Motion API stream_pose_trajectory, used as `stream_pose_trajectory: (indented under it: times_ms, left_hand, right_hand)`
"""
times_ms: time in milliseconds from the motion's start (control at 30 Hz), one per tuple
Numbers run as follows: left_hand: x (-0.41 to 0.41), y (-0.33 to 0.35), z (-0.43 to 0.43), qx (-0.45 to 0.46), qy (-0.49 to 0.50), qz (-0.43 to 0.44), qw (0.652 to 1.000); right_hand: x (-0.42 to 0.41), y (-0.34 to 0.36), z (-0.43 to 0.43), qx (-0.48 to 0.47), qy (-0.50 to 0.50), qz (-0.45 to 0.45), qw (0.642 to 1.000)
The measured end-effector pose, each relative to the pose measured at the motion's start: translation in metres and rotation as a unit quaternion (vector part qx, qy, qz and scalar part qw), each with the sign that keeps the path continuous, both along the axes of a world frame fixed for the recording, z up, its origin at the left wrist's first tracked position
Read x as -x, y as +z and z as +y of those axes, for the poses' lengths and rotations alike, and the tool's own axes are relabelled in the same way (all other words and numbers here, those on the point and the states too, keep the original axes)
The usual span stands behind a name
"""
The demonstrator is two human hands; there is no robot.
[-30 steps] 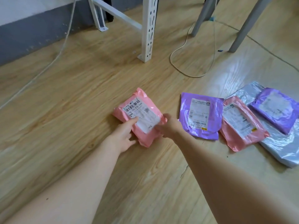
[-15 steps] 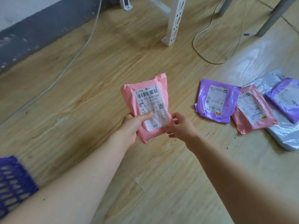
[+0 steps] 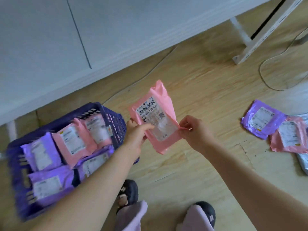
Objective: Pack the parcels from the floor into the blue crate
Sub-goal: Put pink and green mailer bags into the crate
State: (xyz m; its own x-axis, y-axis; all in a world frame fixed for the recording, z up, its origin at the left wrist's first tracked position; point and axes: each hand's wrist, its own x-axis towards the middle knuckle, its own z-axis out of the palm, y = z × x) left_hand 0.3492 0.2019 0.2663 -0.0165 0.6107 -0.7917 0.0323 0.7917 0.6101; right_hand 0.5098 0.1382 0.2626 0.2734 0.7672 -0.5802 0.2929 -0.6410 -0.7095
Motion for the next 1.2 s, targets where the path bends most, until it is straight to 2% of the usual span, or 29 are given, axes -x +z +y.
stream_pose_trajectory:
  times_ms: [100, 200, 400, 667, 800, 900, 1033, 1100, 1200]
  left_hand:
    - [0.058, 0.027, 0.002, -0.031, 0.078, 0.039, 0.996]
    - [0.115, 0.044, 0.001, -0.038, 0.102, 0.08, 0.991]
    - [0.233, 0.055, -0.001, -0.021, 0.156, 0.078, 0.985]
    - [0.408, 0.025, -0.002, 0.045, 0.224, 0.099, 0.968]
    - [0.48, -0.008, -0.006, 0.06, 0.215, 0.167, 0.96]
    - [0.512, -0.024, -0.012, 0.083, 0.223, 0.171, 0.956]
    - [0.535, -0.051, -0.033, 0.144, 0.209, 0.178, 0.951]
    - [0.544, -0.066, -0.043, 0.17, 0.136, 0.206, 0.954]
    - [0.559, -0.092, -0.056, 0.199, -0.029, 0.263, 0.944]
  right_hand:
    - [0.049, 0.031, 0.016, -0.023, 0.075, -0.013, 0.997]
    - [0.098, 0.045, 0.027, -0.028, 0.157, -0.041, 0.986]
    - [0.208, 0.054, 0.041, 0.0, 0.25, -0.044, 0.967]
    - [0.375, 0.025, 0.065, 0.068, 0.325, -0.079, 0.94]
    - [0.443, 0.007, 0.076, 0.077, 0.325, -0.087, 0.938]
    - [0.479, -0.008, 0.083, 0.071, 0.317, -0.105, 0.94]
    - [0.504, -0.034, 0.079, 0.08, 0.329, -0.137, 0.931]
    - [0.512, -0.049, 0.076, 0.095, 0.341, -0.144, 0.924]
    - [0.524, -0.071, 0.076, 0.117, 0.387, -0.16, 0.901]
